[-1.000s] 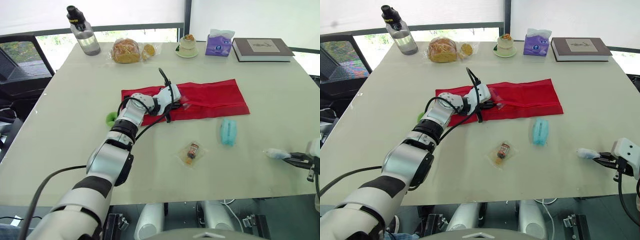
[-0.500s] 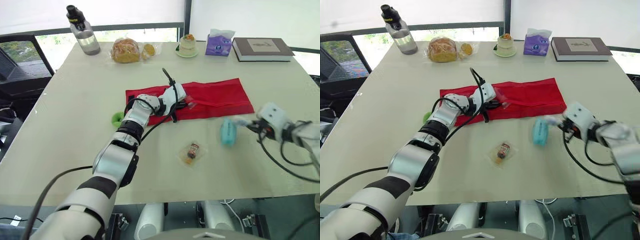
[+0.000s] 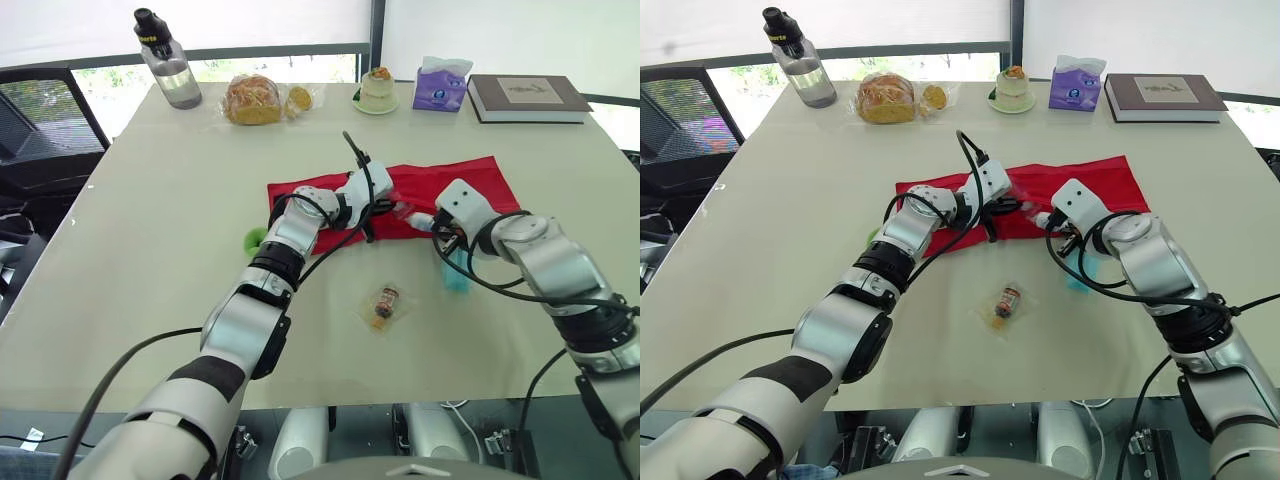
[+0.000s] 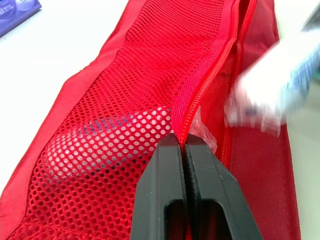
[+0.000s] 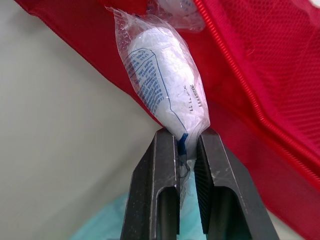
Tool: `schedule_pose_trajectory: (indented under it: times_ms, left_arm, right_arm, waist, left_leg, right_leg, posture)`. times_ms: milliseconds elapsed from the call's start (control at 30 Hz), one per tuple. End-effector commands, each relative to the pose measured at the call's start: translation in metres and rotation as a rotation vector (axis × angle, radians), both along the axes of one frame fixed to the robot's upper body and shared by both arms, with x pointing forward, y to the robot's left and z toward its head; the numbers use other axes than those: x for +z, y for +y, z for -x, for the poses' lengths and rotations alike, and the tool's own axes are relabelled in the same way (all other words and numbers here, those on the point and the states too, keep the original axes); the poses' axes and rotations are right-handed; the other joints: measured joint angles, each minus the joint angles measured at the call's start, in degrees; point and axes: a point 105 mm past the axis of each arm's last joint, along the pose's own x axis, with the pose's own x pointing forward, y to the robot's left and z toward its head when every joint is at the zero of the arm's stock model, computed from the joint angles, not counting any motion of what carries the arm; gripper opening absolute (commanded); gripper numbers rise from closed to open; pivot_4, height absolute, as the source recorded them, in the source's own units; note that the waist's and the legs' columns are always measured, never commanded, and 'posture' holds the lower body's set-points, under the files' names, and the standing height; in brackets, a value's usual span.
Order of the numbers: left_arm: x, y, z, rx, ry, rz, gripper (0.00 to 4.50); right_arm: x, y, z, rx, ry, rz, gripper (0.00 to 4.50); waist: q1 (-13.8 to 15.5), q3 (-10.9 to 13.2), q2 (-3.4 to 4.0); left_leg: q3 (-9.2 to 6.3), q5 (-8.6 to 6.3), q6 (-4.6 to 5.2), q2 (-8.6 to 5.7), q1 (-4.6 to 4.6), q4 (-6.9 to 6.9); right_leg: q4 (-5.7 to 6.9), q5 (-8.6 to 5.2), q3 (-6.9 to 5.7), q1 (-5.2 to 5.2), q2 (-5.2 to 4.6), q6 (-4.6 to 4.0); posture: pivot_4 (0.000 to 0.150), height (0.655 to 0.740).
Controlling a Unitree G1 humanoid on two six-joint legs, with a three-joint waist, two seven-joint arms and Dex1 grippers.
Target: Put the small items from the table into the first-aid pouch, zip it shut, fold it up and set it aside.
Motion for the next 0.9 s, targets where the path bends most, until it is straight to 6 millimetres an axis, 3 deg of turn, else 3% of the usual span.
schedule_pose_trajectory:
  times_ms: [33, 433, 900]
  left_arm:
    - [0.014, -0.007, 0.002, -0.011, -0.038, 0.045, 0.00]
    - [0.011, -0.015, 0.008, -0.038, -0.029, 0.048, 0.00]
    - [0.013, -0.017, 0.007, -0.032, -0.037, 0.056, 0.00]
  right_arm:
    - [0.009, -0.002, -0.005, -0.064, -0.036, -0.007, 0.05]
    - [0.007, -0.008, -0.018, -0.331, -0.007, -0.197, 0.05]
    - [0.004, -0.012, -0.005, -0.384, 0.028, -0.213, 0.05]
  waist:
    - [0.0, 0.0, 0.00]
    - [-0.1, 0.0, 0.02]
    - [-0.1, 0.0, 0.02]
  left_leg:
    - [-0.01, 0.00, 0.00, 0.00, 0.00, 0.00]
    - [0.00, 0.00, 0.00, 0.00, 0.01, -0.03]
    - [0.01, 0.00, 0.00, 0.01, 0.02, -0.06]
  right_leg:
    - [0.00, 0.00, 0.00, 0.00, 0.00, 0.00]
    - [0.03, 0.01, 0.01, -0.02, 0.01, -0.01]
    - [0.02, 0.01, 0.02, -0.04, 0.01, -0.01]
  posture:
    - [0.150, 0.7400]
    - [0.150, 0.7400]
    - [0.150, 0.7400]
